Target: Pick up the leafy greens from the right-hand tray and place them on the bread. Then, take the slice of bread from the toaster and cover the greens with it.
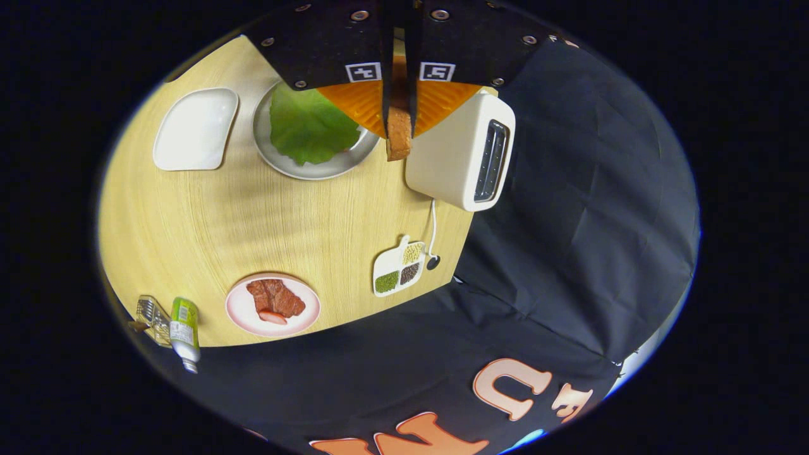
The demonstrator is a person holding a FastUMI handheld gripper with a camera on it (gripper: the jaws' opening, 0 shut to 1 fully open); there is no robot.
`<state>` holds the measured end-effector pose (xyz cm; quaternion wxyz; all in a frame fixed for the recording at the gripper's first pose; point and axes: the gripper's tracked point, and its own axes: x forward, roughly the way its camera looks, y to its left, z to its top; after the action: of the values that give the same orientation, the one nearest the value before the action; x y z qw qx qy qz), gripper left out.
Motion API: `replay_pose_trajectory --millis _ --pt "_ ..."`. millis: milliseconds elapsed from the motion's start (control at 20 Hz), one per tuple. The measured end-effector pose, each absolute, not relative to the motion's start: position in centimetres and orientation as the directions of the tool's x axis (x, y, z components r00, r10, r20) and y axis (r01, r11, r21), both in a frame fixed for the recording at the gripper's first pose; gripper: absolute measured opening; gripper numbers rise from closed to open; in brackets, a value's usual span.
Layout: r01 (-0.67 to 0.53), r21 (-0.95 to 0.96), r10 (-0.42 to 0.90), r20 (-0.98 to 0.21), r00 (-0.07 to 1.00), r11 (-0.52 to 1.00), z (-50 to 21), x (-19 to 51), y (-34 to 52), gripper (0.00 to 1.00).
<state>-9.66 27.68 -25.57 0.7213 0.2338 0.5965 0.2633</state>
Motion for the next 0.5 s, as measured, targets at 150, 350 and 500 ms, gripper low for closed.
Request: replay_pose_trajectory --millis 150,350,500 --pt "-0.068 0.665 0.667 -0.734 0.128 0.744 -28.5 -10.5 26.9 0.08" --pt "-0.057 0.665 0.666 -0.736 0.119 0.745 -31.6 -11.3 25.8 0.08" --pt "-0.07 0.614 0.617 -0.772 0.155 0.786 -34.2 -10.6 23.9 0.09"
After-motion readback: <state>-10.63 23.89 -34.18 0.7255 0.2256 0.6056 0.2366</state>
